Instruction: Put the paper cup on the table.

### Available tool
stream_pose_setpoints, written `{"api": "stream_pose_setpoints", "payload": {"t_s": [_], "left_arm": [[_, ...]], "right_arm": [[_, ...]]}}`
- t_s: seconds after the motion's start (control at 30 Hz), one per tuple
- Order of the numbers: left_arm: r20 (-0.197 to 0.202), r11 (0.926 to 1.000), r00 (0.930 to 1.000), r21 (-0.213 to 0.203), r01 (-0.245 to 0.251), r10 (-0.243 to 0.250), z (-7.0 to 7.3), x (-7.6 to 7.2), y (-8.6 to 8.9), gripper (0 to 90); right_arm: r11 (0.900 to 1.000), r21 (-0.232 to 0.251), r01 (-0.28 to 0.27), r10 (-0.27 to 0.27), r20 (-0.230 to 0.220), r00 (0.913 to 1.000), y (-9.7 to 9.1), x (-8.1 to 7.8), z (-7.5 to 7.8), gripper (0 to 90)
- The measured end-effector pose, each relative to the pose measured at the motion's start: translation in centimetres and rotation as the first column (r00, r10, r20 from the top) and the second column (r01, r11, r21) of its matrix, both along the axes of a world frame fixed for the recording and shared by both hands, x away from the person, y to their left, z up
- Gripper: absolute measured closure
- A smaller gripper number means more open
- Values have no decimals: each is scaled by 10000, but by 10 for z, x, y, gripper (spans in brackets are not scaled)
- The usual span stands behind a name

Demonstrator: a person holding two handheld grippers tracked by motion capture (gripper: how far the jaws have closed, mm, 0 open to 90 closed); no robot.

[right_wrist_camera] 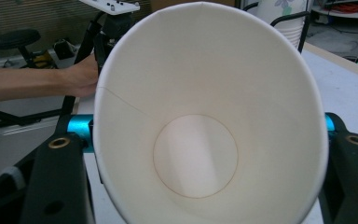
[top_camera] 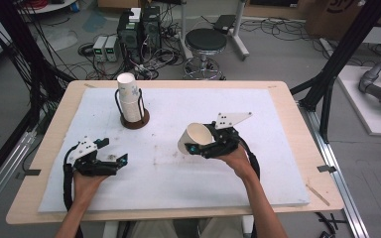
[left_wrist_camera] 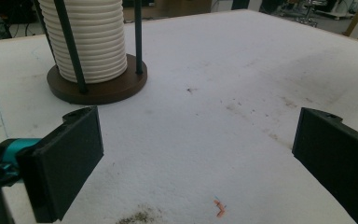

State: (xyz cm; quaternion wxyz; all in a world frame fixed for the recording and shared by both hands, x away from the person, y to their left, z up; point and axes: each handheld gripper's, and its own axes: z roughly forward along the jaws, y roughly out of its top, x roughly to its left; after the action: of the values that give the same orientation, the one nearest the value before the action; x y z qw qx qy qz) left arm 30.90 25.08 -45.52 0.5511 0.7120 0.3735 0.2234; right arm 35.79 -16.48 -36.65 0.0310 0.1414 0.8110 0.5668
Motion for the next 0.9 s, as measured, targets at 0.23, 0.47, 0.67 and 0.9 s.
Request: {"api": "stream_pose_setpoints", "payload": {"t_s": [0.23,0.47,0.67,0.9], "left_arm": [[-3,10000,10000,-3,-4,4,0,0,0,17],[-4,10000,10000,22,-1,1,0,0,0,18],[-34,10000,10000,-59,-55,55,0,0,0,18],[-44,10000,10000,-19,-57,56,0,0,0,18]], "right_arm": [[9999,-72,135,-134,44,9999,-3,0,1,319],[9992,-218,324,-321,142,9994,-4,2,0,319],[9978,-396,524,-519,144,9985,-2,7,0,321],[9912,-1006,855,-847,116,9963,7,13,-1,322]]}}
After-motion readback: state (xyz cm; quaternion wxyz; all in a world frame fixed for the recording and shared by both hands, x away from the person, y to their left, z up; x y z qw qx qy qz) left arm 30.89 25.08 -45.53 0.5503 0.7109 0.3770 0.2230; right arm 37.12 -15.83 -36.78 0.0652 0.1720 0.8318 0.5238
